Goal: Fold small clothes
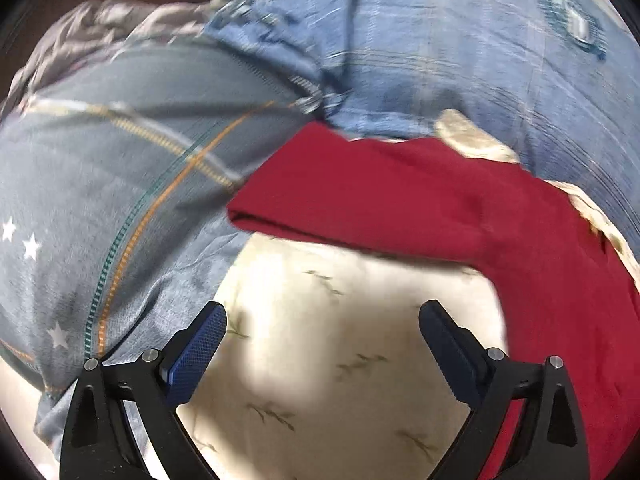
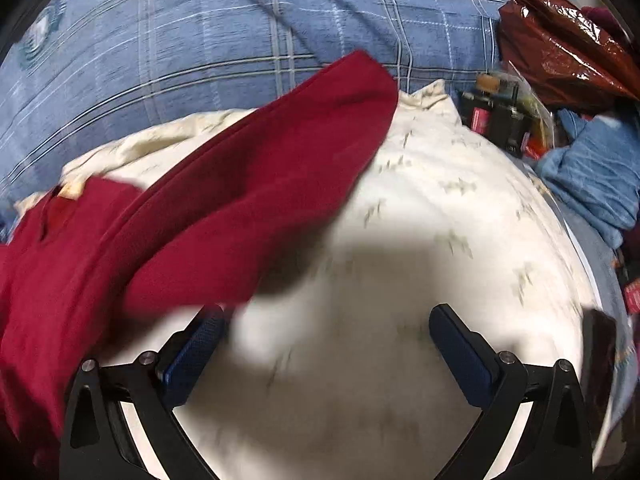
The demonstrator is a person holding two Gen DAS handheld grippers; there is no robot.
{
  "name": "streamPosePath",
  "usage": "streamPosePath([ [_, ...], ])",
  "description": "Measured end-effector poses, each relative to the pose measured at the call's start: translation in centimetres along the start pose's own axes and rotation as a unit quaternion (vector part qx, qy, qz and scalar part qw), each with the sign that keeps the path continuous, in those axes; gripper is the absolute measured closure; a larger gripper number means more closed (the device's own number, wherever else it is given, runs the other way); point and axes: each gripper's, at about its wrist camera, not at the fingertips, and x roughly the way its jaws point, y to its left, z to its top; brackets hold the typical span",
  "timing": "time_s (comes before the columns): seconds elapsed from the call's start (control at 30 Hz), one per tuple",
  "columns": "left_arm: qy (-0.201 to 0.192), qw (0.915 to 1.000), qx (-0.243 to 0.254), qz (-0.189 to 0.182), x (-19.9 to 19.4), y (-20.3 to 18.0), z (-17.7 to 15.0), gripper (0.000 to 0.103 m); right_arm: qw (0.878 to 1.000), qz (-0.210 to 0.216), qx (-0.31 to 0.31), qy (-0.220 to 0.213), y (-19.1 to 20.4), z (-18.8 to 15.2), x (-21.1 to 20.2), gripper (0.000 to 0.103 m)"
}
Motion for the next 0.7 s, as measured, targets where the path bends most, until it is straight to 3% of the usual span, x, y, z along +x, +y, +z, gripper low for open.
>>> streamPosePath([
  [0.07,-0.014,0.9997,0.018,-0.009,-1.2,-0.9,-0.5,0.006,1.000,0.005,-0.011,-0.015,0.6,-1.4,-2.7,0.000],
  [0.23,-0.012,0.9988,0.039,-0.026,-3.0,-2.4,-1.1,0.008,0.995,0.069,-0.039,-0.055,4.2,-4.0,-10.8,0.000],
  [0.33,-0.016,0.9975,0.056,-0.039,-4.3,-3.9,-0.2,0.008,0.991,0.108,-0.057,-0.059,7.0,-4.1,-13.5,0.000],
  [0.5,-0.025,0.9944,0.076,-0.069,-5.9,-6.0,1.3,0.008,0.981,0.162,-0.080,-0.074,12.7,-3.9,-14.5,0.000],
  [0.7,-0.032,0.9921,0.088,-0.084,-5.2,-7.4,1.9,0.008,0.975,0.200,-0.081,-0.058,18.3,-3.6,-11.4,0.000],
])
